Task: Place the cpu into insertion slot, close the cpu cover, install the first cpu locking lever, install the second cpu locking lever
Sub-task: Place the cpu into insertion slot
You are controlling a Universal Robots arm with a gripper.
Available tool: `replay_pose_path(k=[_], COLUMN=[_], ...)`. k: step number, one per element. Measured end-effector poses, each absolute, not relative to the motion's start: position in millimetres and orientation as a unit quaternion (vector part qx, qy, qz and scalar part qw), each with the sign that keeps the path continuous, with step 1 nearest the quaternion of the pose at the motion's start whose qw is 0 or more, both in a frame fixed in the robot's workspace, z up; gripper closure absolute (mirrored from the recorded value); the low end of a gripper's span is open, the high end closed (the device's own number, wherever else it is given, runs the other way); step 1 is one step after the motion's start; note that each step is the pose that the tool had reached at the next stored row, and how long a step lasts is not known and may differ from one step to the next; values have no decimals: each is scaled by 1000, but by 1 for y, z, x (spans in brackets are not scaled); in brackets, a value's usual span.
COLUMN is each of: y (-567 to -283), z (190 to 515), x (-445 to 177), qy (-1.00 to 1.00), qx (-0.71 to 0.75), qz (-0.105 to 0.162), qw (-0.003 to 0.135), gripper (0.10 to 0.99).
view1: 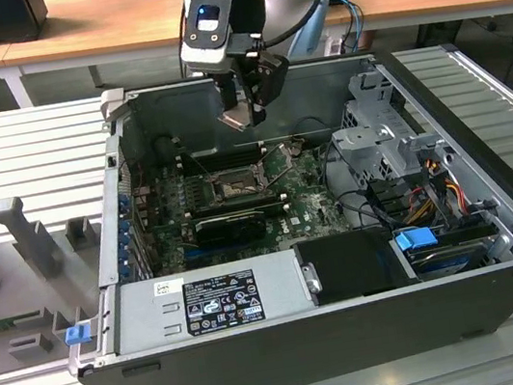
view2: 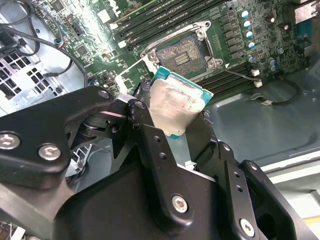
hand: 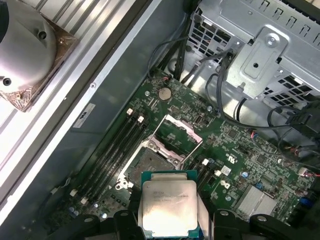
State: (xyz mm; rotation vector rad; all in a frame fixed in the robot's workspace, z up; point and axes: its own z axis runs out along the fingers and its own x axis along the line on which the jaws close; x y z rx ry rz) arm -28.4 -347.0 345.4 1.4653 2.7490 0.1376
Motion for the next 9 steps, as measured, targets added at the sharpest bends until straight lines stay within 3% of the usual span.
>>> replay_pose_path(k=[9], y=[-347], z=[345], x=[-28], qy=[873], qx=[486], qz=[44], qw=[13], gripper=[561])
